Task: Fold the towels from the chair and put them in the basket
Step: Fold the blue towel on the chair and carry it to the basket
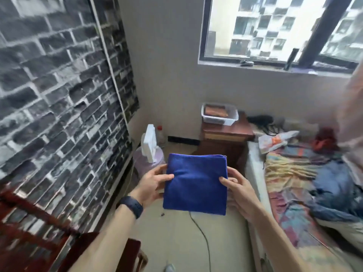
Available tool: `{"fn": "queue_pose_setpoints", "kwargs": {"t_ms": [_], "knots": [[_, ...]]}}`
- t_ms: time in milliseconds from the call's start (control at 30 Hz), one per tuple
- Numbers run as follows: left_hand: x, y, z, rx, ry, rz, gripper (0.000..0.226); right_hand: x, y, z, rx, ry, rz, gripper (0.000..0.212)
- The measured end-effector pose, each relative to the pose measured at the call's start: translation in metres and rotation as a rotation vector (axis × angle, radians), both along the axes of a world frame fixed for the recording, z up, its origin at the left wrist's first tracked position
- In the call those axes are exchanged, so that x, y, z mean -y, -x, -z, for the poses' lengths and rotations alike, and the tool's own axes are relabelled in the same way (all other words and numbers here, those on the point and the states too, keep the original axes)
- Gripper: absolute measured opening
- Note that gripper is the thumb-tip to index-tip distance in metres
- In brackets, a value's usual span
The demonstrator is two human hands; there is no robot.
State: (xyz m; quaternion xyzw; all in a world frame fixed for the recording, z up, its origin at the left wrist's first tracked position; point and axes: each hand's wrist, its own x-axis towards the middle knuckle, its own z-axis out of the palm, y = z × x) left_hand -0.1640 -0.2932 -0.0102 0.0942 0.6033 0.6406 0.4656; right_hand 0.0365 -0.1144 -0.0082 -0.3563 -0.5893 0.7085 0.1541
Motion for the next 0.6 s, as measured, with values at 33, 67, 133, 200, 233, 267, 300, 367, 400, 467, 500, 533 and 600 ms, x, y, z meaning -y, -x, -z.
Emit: {"fn": "queue_pose_setpoints", "kwargs": {"t_ms": [33, 67, 133, 200, 233, 267, 300, 367, 400, 467, 500, 533, 600], "knots": [[-0.019, 0.016, -0.006, -0.002, -0.006, 0.016, 0.031, -0.015, 0.013, -0.003, -0.001, -0.005, 0.021, 0.029], [-0.038, 0.030, -0.011, -0.008, -0.001, 0.036, 0.031, -0.031, 0.026, -0.007, -0.003, -0.005, 0.041, 0.030], [-0.073, 0.057, -0.017, -0.013, -0.001, 0.058, 0.029, -0.058, 0.050, -0.014, -0.018, -0.007, 0.065, 0.031], [-0.106, 0.082, -0.021, -0.007, -0.004, 0.075, 0.031, -0.085, 0.071, -0.019, -0.024, -0.011, 0.088, 0.030], [-0.123, 0.095, -0.021, 0.003, -0.004, 0.086, 0.033, -0.098, 0.080, -0.021, -0.027, -0.009, 0.105, 0.030], [-0.139, 0.105, -0.020, 0.009, -0.001, 0.097, 0.035, -0.110, 0.087, -0.021, -0.030, -0.004, 0.122, 0.029], [-0.155, 0.114, -0.020, 0.016, -0.002, 0.101, 0.035, -0.124, 0.094, -0.021, -0.033, 0.002, 0.138, 0.029], [-0.188, 0.131, -0.017, 0.033, -0.012, 0.109, 0.033, -0.151, 0.108, -0.017, -0.040, 0.016, 0.168, 0.029], [-0.205, 0.140, -0.014, 0.038, -0.010, 0.118, 0.033, -0.166, 0.115, -0.013, -0.038, 0.024, 0.182, 0.029], [-0.239, 0.156, -0.009, 0.031, 0.013, 0.149, 0.034, -0.196, 0.128, -0.004, -0.023, 0.041, 0.201, 0.029], [-0.256, 0.165, -0.006, 0.023, 0.026, 0.166, 0.034, -0.212, 0.136, 0.001, -0.016, 0.050, 0.210, 0.029], [-0.274, 0.175, -0.001, 0.016, 0.039, 0.183, 0.034, -0.230, 0.144, 0.007, -0.011, 0.058, 0.221, 0.028], [-0.312, 0.195, 0.008, 0.007, 0.065, 0.208, 0.035, -0.267, 0.162, 0.018, 0.001, 0.070, 0.236, 0.028]]}}
